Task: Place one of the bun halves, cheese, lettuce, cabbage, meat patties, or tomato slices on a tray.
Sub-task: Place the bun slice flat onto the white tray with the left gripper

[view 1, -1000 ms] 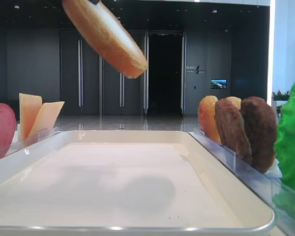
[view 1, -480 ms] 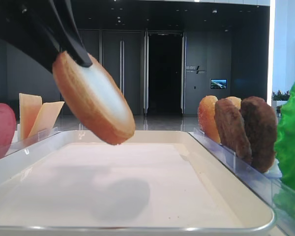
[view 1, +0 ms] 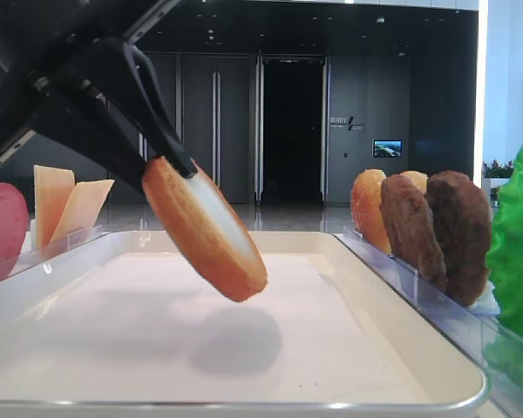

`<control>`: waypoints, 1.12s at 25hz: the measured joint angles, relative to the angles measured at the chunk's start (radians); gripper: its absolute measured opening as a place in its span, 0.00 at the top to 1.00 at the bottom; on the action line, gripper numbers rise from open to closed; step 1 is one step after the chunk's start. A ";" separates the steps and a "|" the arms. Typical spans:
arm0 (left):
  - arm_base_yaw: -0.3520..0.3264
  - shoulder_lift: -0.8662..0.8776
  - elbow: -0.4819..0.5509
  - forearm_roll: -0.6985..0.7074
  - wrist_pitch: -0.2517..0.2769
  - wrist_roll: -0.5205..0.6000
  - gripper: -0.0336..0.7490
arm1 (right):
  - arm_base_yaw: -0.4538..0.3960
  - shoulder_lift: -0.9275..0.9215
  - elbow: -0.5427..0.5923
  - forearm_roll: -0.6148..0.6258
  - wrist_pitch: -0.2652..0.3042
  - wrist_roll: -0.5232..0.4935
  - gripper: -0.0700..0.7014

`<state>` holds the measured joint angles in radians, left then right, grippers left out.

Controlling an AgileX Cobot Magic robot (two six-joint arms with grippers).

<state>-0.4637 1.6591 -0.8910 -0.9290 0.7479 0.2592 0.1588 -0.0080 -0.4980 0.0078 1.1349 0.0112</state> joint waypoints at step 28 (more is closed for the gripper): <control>0.000 0.061 0.000 -0.031 -0.057 0.017 0.80 | 0.000 0.000 0.000 0.000 0.000 0.000 0.22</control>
<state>-0.4637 1.7200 -0.8910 -0.9597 0.6912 0.2764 0.1588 -0.0080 -0.4980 0.0078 1.1349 0.0112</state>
